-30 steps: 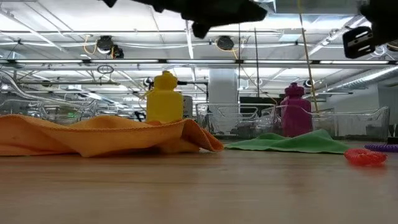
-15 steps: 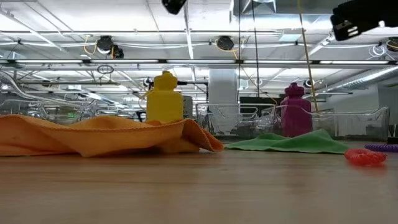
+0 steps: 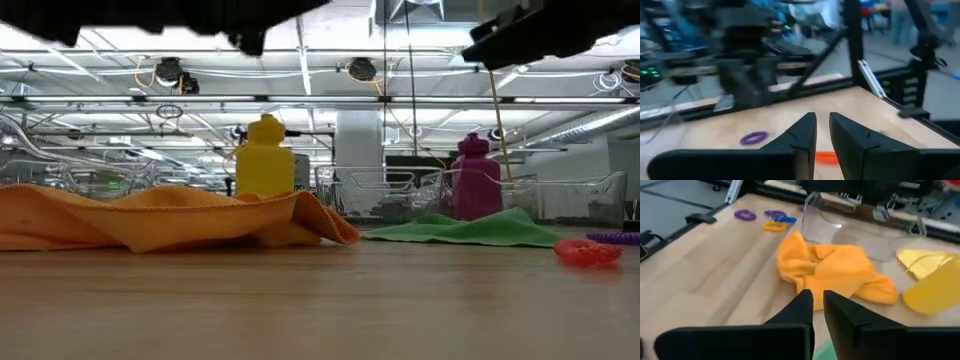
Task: Pick & Place Sports Items
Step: Put the green spring keychain into the bottom transparent bin
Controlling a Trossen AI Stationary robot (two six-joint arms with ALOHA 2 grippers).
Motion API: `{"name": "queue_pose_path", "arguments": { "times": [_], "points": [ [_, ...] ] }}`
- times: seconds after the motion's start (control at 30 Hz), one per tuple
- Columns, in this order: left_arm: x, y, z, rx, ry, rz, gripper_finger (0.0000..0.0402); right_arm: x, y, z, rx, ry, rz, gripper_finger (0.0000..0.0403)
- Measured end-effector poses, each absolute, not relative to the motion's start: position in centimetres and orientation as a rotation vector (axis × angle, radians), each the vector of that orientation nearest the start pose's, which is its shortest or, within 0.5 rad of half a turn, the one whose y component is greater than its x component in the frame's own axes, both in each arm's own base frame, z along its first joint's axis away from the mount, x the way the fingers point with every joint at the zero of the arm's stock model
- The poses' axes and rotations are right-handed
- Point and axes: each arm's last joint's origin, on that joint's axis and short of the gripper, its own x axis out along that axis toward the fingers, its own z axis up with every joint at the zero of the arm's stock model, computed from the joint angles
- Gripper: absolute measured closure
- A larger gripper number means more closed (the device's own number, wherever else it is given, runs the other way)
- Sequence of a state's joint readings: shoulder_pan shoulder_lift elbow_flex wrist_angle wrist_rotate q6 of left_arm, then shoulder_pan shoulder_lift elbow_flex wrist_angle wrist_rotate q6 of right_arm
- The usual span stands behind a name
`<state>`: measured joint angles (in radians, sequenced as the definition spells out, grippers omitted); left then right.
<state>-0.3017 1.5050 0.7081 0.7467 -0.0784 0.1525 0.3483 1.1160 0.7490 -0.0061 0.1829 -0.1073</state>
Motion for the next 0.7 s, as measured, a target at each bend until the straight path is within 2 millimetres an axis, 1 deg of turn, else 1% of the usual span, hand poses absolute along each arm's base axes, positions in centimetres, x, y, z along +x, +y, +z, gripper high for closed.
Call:
{"name": "queue_pose_path", "arguments": {
  "times": [0.1, 0.17, 0.23, 0.43, 0.7],
  "points": [
    [28.6, -8.1, 22.5, 0.095, 0.032, -0.205, 0.0353, 22.9, 8.0, 27.1, -0.161, 0.387, 0.183, 0.0390],
    [27.9, -8.1, 22.2, 0.098, 0.065, -0.215, 0.0353, 22.7, 8.2, 26.9, -0.146, 0.408, 0.191, 0.0390],
    [27.5, -8.6, 22.1, 0.127, 0.091, -0.238, 0.0353, 22.6, 8.5, 26.9, -0.139, 0.412, 0.199, 0.0390],
    [26.9, -10.1, 22.0, 0.216, 0.091, -0.298, 0.0353, 22.5, 8.6, 26.6, -0.144, 0.420, 0.206, 0.0390],
    [26.9, -10.1, 22.4, 0.265, 0.041, -0.281, 0.0353, 22.5, 8.6, 26.6, -0.209, 0.414, 0.218, 0.0389]
  ]
}}
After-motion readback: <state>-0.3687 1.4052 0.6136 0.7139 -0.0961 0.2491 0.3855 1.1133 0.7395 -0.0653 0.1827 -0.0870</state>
